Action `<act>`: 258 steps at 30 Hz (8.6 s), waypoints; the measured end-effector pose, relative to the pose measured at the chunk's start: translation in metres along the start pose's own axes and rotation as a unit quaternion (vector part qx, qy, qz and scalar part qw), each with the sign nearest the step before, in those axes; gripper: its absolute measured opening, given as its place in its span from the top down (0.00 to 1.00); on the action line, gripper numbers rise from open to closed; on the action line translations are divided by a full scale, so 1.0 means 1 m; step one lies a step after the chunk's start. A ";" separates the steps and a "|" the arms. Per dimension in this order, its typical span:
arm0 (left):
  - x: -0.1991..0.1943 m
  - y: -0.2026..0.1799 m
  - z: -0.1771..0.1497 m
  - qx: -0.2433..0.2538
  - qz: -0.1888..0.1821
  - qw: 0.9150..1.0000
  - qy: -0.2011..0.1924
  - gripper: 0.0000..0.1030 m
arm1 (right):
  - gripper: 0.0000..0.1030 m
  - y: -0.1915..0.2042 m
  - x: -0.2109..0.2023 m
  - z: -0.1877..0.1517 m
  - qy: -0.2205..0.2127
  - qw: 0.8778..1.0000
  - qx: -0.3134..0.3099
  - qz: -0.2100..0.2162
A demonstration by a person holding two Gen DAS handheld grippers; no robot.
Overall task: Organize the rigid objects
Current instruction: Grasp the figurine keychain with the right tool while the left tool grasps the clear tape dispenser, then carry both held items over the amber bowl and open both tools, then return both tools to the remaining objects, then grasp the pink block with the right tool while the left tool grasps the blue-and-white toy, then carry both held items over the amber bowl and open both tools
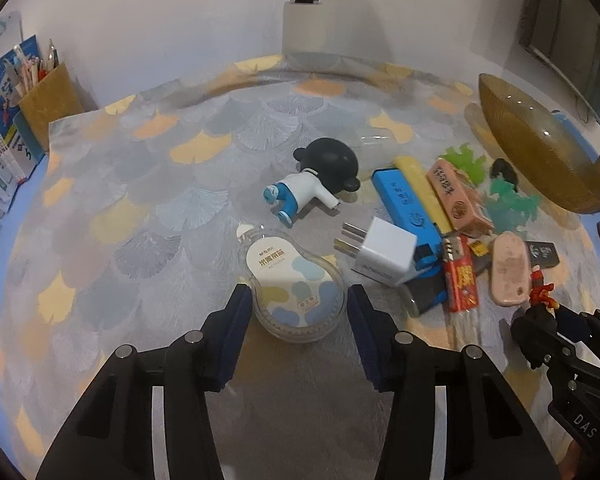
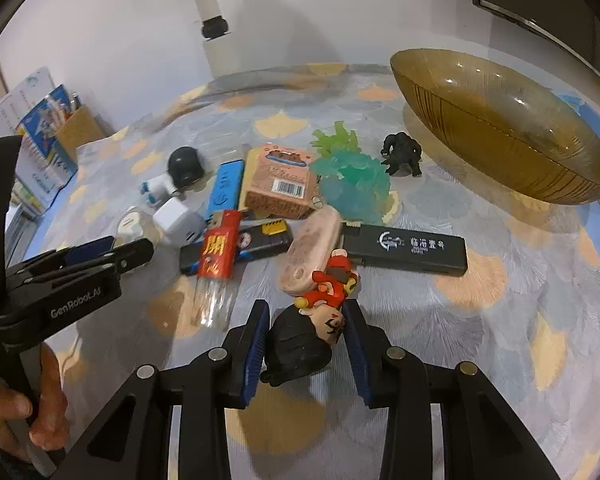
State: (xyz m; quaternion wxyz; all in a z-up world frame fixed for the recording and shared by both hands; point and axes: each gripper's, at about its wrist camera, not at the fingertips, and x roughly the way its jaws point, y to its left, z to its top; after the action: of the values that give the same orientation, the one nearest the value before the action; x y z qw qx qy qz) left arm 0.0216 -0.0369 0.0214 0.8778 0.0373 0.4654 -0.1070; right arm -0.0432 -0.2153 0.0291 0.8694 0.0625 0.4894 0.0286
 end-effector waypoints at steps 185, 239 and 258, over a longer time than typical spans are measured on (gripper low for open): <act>0.046 -0.005 0.073 0.135 -0.051 0.989 -0.011 0.60 | 0.86 -0.005 0.020 0.024 -0.026 0.998 0.039 0.045; -0.179 -0.081 -0.101 0.051 -0.062 0.982 -0.171 0.60 | 0.65 0.027 -0.149 -0.066 -0.144 0.983 -0.114 -0.002; -0.115 -0.198 0.077 0.142 -0.170 0.965 -0.141 0.60 | 0.65 -0.166 -0.178 0.065 -0.200 0.972 0.056 -0.105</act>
State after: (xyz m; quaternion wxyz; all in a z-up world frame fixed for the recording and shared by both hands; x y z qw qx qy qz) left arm -0.0224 -0.2252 0.1667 0.8894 0.0659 0.3161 -0.3236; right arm -0.0823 -0.4051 0.1902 0.9430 0.0637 0.3098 -0.1039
